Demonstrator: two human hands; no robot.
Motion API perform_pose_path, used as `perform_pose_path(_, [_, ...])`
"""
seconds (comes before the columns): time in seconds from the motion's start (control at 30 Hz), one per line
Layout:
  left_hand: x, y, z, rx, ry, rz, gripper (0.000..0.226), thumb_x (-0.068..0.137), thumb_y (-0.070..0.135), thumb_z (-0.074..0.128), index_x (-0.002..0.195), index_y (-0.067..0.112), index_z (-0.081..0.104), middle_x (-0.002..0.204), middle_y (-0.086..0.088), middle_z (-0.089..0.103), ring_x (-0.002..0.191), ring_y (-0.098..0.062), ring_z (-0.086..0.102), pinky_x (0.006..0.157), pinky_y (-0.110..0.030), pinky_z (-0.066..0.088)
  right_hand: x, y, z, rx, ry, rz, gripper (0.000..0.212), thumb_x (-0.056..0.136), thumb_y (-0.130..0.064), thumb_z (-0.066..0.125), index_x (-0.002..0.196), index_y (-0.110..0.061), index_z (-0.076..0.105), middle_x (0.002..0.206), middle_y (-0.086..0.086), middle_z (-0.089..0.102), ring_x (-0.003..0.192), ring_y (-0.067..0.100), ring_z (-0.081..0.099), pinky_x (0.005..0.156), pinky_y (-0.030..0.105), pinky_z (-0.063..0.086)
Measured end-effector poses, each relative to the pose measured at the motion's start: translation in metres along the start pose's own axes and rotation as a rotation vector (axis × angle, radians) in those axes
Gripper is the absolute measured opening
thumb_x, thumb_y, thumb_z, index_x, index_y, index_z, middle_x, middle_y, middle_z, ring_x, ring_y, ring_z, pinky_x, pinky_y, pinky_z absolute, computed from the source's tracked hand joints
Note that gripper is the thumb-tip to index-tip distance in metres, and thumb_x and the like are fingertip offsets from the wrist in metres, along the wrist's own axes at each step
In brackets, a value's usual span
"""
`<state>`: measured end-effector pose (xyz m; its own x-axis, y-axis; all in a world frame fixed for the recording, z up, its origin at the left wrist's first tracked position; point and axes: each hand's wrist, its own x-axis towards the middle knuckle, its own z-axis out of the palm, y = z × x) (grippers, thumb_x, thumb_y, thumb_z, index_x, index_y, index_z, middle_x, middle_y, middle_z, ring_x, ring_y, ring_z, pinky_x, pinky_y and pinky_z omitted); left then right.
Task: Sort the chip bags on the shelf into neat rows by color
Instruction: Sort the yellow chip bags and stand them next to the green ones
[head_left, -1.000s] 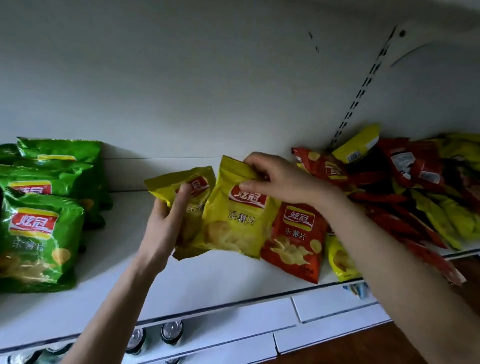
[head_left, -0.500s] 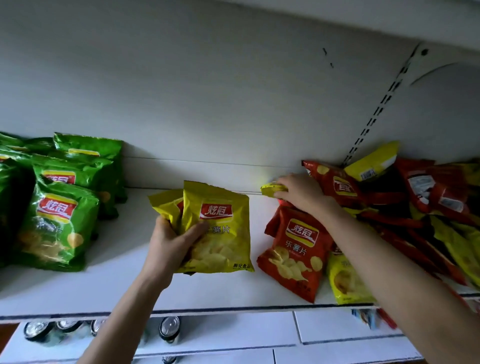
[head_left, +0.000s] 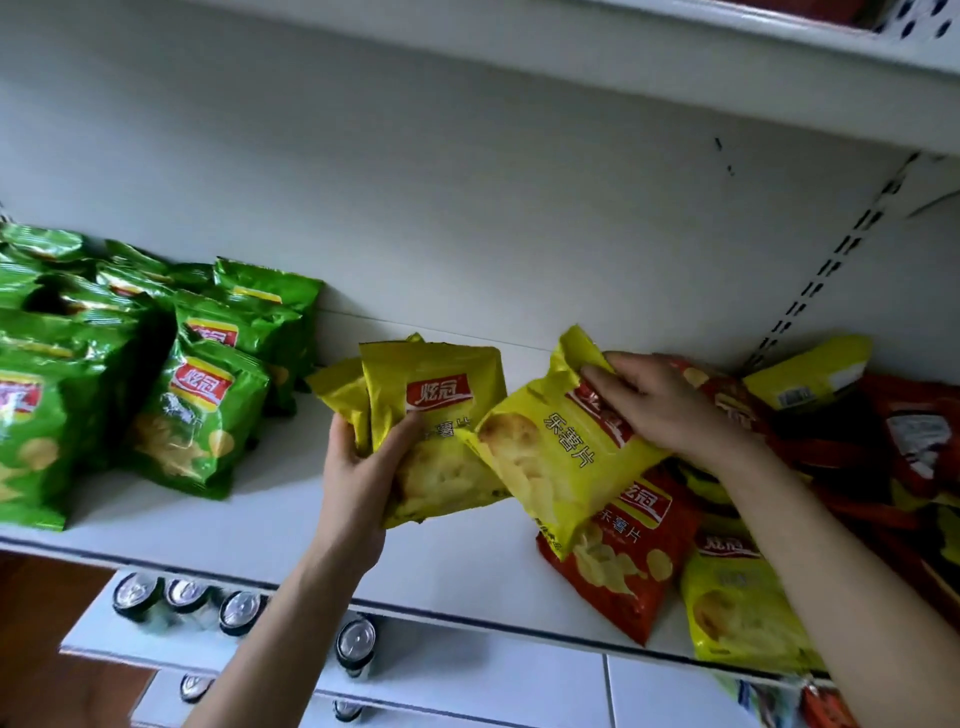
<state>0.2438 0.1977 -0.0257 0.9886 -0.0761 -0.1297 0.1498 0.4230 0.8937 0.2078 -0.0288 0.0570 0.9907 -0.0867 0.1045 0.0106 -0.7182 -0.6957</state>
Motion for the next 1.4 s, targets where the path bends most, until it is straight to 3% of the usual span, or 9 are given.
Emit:
perform_pose_path(0.1, [-0.013,0.0,0.004,-0.024,-0.062,-0.047,0.031,0.077,0.026,0.067,0.104,0.025,0.052,0.095,-0.004,0.069,0.074,-0.021,0.067,0.041,-0.027,0.049,0.002,-0.005,0.016,-0.142,0.038,-0.129,0.038,0.094,-0.022,0.05,0.057,-0.021,0.039,0.051,-0.007,0.04,0.049,0.002,0.042,0.05,0.017,0.029])
perform_pose_path(0.27, [-0.02,-0.001,0.002,-0.096,-0.14,-0.031,0.056,0.075,0.025,0.076,0.123,0.014,0.049,0.111,-0.008,0.069,0.097,-0.021,0.068,0.067,-0.029,0.057,0.008,-0.008,0.026,-0.282,0.06,-0.182,0.036,0.094,-0.028,0.049,0.062,-0.014,0.04,0.052,-0.002,0.04,0.055,0.017,0.041,0.058,0.036,0.033])
perform_pose_path(0.37, [-0.022,0.0,0.001,-0.109,-0.173,-0.061,0.052,0.078,0.023,0.073,0.123,0.009,0.052,0.106,-0.008,0.071,0.094,-0.022,0.069,0.066,-0.027,0.056,0.01,-0.01,0.028,-0.342,0.066,-0.175,0.037,0.095,-0.03,0.046,0.061,-0.02,0.034,0.053,-0.004,0.039,0.06,0.024,0.046,0.059,0.037,0.035])
perform_pose_path(0.5, [-0.024,-0.004,0.007,-0.134,-0.166,-0.157,0.032,0.082,0.024,0.06,0.113,0.015,0.059,0.092,-0.002,0.074,0.083,-0.017,0.071,0.06,-0.027,0.057,0.015,-0.01,0.033,-0.442,0.096,-0.193,0.031,0.096,-0.035,0.042,0.082,-0.01,0.051,0.065,0.007,0.053,0.074,0.035,0.055,0.062,0.036,0.037])
perform_pose_path(0.67, [-0.024,-0.007,0.014,-0.121,-0.218,-0.118,0.049,0.075,0.026,0.075,0.118,0.015,0.055,0.105,-0.006,0.072,0.094,-0.021,0.069,0.067,-0.03,0.057,0.019,-0.015,0.038,-0.56,0.115,-0.247,0.032,0.097,-0.035,0.039,0.097,-0.008,0.057,0.076,0.015,0.06,0.076,0.034,0.055,0.062,0.035,0.035])
perform_pose_path(0.8, [-0.017,-0.013,0.009,-0.116,-0.21,-0.098,0.041,0.069,0.007,0.077,0.106,0.012,0.06,0.089,-0.006,0.073,0.078,-0.019,0.071,0.059,-0.028,0.057,0.027,-0.017,0.031,-0.181,0.081,-0.158,0.031,0.095,-0.025,0.049,0.066,-0.013,0.048,0.055,-0.003,0.043,0.053,0.004,0.043,0.055,0.026,0.032])
perform_pose_path(1.03, [-0.008,-0.027,0.002,-0.144,-0.005,-0.027,0.053,0.066,0.009,0.076,0.116,0.011,0.059,0.099,-0.006,0.072,0.091,-0.024,0.069,0.066,-0.03,0.058,0.021,-0.008,0.009,0.633,0.308,0.196,0.026,0.091,-0.04,0.048,0.088,-0.017,0.061,0.079,0.0,0.071,0.069,0.012,0.067,0.058,0.022,0.051])
perform_pose_path(1.17, [-0.001,-0.031,0.003,-0.151,0.055,0.034,0.051,0.065,0.009,0.077,0.112,0.016,0.059,0.099,-0.001,0.073,0.094,-0.022,0.069,0.076,-0.033,0.058,-0.016,-0.006,0.042,0.549,0.176,0.207,0.038,0.063,-0.044,0.064,0.095,-0.029,0.053,0.092,0.006,0.069,0.07,0.009,0.068,0.059,0.03,0.056])
perform_pose_path(1.4, [0.001,-0.024,-0.005,-0.215,0.038,-0.024,0.026,0.08,0.016,0.06,0.106,0.022,0.06,0.091,0.004,0.074,0.082,-0.012,0.07,0.063,-0.027,0.058,0.005,0.005,0.061,0.587,0.204,0.144,0.055,0.074,-0.012,0.072,0.119,-0.022,0.044,0.095,0.004,0.067,0.077,0.014,0.069,0.057,0.029,0.055])
